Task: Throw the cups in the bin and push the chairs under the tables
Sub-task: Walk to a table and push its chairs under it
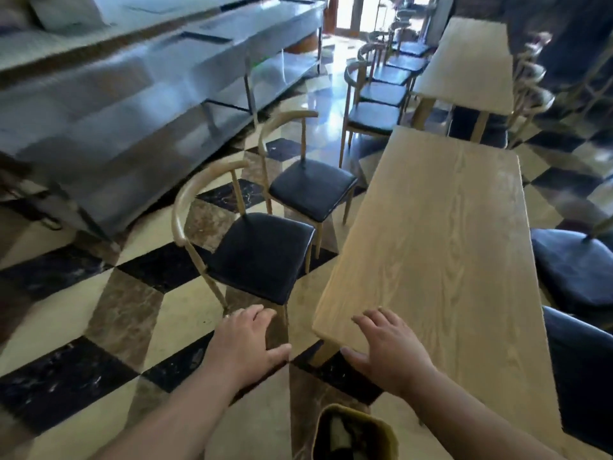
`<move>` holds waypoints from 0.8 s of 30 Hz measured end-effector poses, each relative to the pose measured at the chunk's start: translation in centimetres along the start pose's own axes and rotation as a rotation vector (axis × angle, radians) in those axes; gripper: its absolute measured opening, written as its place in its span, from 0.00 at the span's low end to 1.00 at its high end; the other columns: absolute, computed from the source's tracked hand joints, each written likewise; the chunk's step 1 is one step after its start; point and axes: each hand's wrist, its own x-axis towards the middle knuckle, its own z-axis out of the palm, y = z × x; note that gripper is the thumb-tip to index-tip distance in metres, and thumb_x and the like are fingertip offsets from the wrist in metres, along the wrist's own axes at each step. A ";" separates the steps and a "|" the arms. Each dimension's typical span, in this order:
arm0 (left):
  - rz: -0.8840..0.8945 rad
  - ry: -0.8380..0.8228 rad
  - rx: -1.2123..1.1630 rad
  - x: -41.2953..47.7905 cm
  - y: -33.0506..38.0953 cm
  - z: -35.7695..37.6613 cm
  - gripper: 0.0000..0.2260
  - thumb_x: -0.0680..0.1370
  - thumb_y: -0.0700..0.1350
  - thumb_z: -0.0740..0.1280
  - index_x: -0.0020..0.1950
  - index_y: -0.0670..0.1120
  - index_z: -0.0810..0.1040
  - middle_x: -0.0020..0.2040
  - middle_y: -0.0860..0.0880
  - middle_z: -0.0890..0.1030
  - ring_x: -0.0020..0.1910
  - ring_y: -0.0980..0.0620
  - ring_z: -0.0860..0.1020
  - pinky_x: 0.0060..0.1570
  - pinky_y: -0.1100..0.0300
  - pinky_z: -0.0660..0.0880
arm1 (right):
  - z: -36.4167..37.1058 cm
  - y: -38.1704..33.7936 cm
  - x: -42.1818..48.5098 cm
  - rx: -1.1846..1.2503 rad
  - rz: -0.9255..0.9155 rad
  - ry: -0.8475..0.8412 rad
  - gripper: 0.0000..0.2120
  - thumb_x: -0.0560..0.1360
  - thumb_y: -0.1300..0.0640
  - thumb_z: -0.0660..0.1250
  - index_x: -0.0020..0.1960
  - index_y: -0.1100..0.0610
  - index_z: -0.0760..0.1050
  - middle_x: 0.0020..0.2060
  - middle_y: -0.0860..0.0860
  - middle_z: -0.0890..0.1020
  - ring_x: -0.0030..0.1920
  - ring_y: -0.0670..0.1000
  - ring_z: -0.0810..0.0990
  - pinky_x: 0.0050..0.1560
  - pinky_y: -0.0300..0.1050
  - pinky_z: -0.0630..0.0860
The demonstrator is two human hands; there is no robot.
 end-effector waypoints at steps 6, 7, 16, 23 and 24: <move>-0.056 0.195 0.002 0.4 -9.7 -9.9 0.39 0.80 0.74 0.60 0.84 0.54 0.60 0.84 0.50 0.64 0.81 0.47 0.62 0.79 0.44 0.62 | -6.4 -11.3 6.2 -0.064 -0.105 0.197 0.41 0.78 0.24 0.56 0.85 0.43 0.55 0.84 0.47 0.62 0.84 0.54 0.54 0.83 0.57 0.54; -0.060 0.223 0.009 0.2 -11.7 -11.5 0.39 0.79 0.74 0.60 0.84 0.54 0.60 0.84 0.50 0.65 0.81 0.47 0.63 0.79 0.44 0.62 | -7.3 -13.4 7.2 -0.071 -0.123 0.231 0.43 0.76 0.23 0.55 0.85 0.42 0.55 0.84 0.47 0.62 0.84 0.54 0.55 0.83 0.58 0.57; -0.176 0.379 -0.018 -1.5 -26.2 -22.9 0.41 0.76 0.74 0.63 0.83 0.54 0.64 0.82 0.49 0.68 0.80 0.46 0.65 0.78 0.43 0.64 | -12.3 -29.1 14.5 -0.122 -0.259 0.391 0.43 0.78 0.22 0.52 0.85 0.44 0.53 0.85 0.49 0.59 0.85 0.57 0.52 0.84 0.60 0.51; -0.175 0.427 0.045 1.6 -33.1 -29.5 0.41 0.77 0.75 0.62 0.84 0.54 0.62 0.84 0.47 0.65 0.81 0.44 0.63 0.79 0.41 0.62 | -14.8 -35.7 20.8 -0.149 -0.345 0.442 0.41 0.79 0.23 0.52 0.85 0.44 0.54 0.85 0.49 0.60 0.84 0.56 0.53 0.83 0.59 0.47; -0.171 0.425 0.050 2.5 -33.8 -30.2 0.41 0.77 0.74 0.63 0.84 0.54 0.62 0.84 0.47 0.65 0.82 0.44 0.63 0.79 0.41 0.62 | -15.0 -36.1 22.2 -0.153 -0.349 0.444 0.42 0.78 0.23 0.52 0.85 0.44 0.55 0.84 0.49 0.61 0.84 0.56 0.54 0.83 0.59 0.48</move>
